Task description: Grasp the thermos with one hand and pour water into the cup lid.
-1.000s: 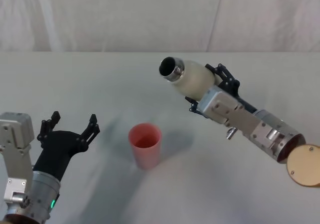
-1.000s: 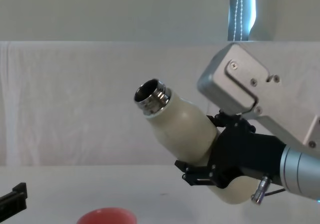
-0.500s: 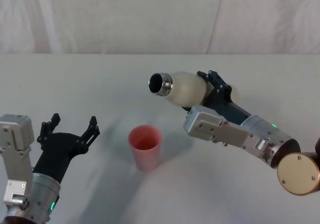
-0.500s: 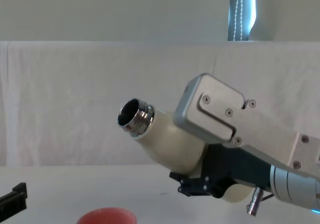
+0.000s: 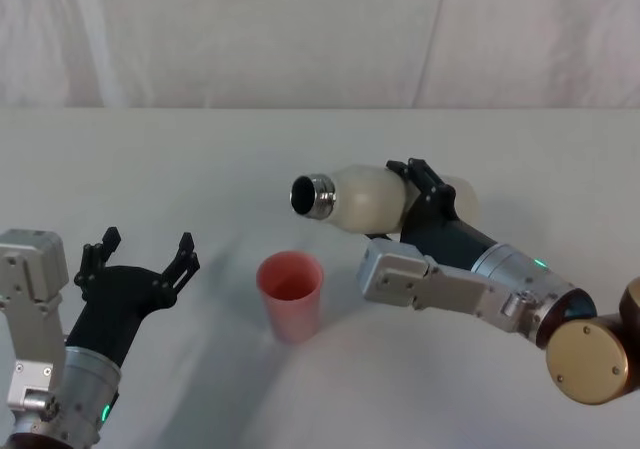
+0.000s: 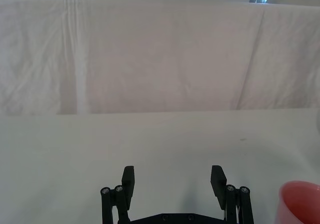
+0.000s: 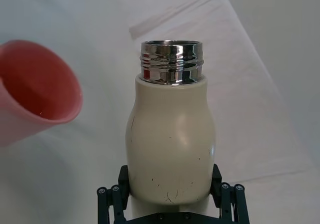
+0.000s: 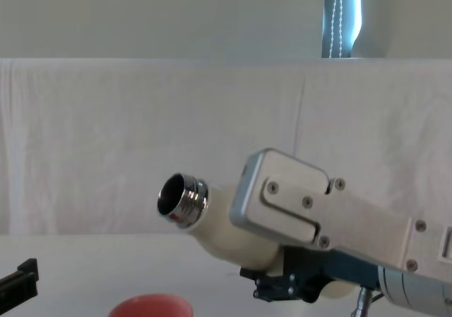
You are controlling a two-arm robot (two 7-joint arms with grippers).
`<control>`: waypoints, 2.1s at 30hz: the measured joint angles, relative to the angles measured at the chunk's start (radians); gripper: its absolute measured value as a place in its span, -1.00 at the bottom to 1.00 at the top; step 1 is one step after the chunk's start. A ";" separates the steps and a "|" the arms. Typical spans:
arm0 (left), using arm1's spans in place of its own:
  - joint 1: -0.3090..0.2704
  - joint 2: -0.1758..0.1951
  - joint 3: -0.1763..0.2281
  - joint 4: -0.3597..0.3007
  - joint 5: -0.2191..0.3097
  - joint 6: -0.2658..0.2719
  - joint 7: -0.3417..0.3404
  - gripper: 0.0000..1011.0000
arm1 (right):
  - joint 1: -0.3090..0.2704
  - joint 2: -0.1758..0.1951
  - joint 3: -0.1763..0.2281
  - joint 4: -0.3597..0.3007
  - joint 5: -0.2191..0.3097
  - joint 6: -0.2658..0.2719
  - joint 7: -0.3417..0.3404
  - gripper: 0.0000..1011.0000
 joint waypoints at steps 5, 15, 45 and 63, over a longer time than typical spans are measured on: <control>0.000 0.000 0.000 0.000 0.000 0.000 0.000 0.98 | 0.003 0.008 -0.015 0.002 -0.037 0.010 0.002 0.88; 0.000 0.000 0.000 0.000 0.000 0.000 0.000 0.98 | 0.009 0.019 -0.036 0.000 -0.101 0.023 0.000 0.88; 0.000 0.000 0.000 0.000 0.000 0.000 0.000 0.98 | 0.012 0.040 -0.086 -0.030 -0.269 0.055 -0.032 0.88; 0.000 0.000 0.000 0.000 0.000 0.000 0.000 0.98 | 0.015 0.046 -0.103 -0.047 -0.319 0.074 -0.025 0.88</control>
